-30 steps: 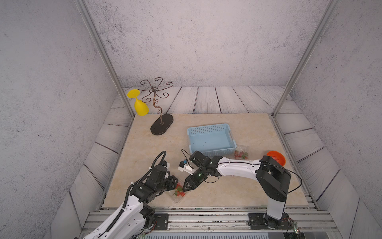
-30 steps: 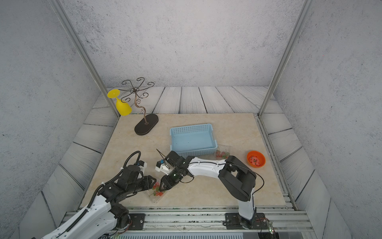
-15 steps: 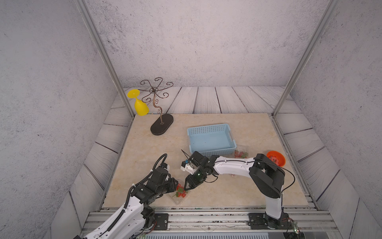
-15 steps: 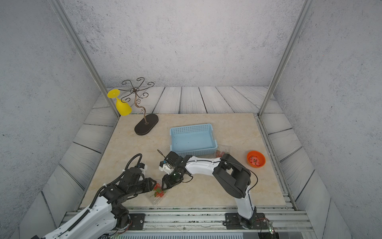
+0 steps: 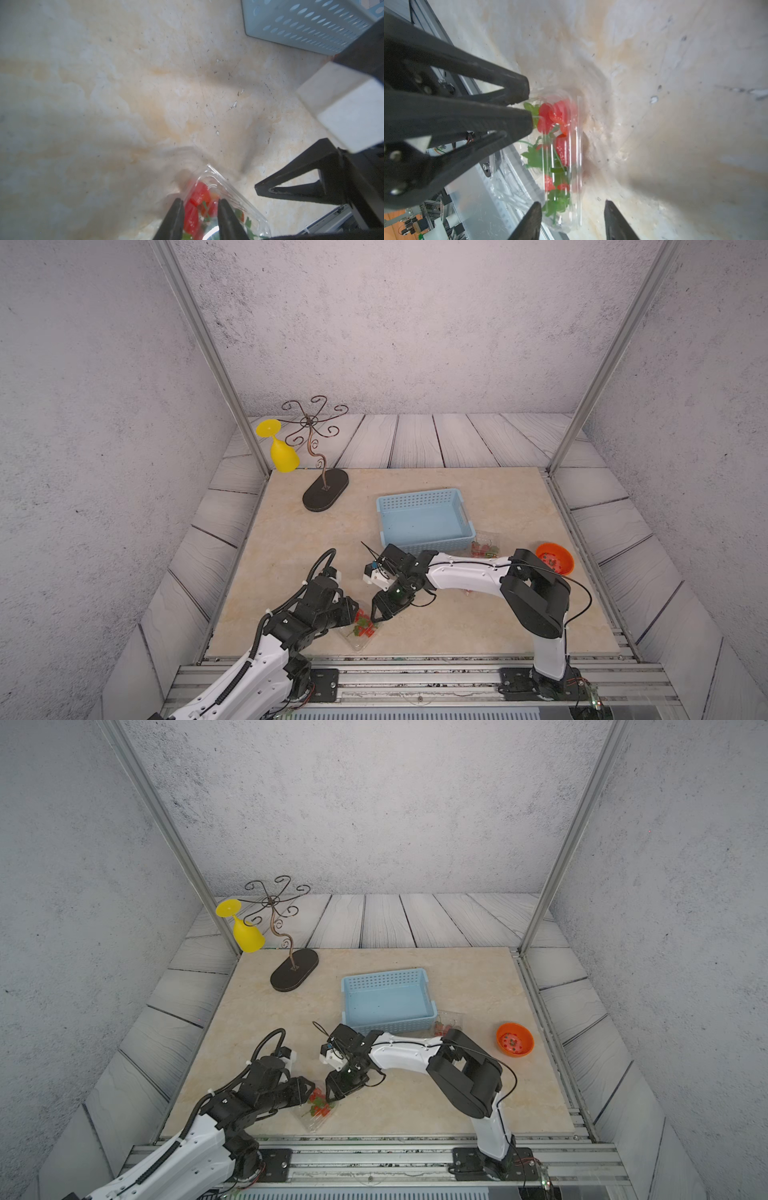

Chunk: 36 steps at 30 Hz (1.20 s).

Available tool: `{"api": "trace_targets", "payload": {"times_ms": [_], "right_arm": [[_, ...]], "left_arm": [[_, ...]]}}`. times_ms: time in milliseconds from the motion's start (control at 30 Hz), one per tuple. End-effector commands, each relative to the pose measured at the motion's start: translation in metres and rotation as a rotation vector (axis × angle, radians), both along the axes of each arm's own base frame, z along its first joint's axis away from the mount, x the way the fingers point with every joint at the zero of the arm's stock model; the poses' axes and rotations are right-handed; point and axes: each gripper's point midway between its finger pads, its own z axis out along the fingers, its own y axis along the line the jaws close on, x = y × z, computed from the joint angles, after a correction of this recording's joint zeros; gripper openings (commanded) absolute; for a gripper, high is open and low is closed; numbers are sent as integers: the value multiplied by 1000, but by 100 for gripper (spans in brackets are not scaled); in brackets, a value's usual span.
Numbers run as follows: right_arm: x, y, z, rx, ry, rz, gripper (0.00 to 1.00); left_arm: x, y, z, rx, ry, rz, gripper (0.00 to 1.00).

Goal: Pack strawberries into containers
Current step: Close the packing box at the center of the board.

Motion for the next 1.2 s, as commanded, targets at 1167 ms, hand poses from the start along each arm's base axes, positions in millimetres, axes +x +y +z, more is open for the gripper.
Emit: {"api": "trace_targets", "payload": {"times_ms": [1167], "right_arm": [[8,-13,4,-124,-219,5,47]], "left_arm": [[-15,6,-16,-3,20,0,33]]}}
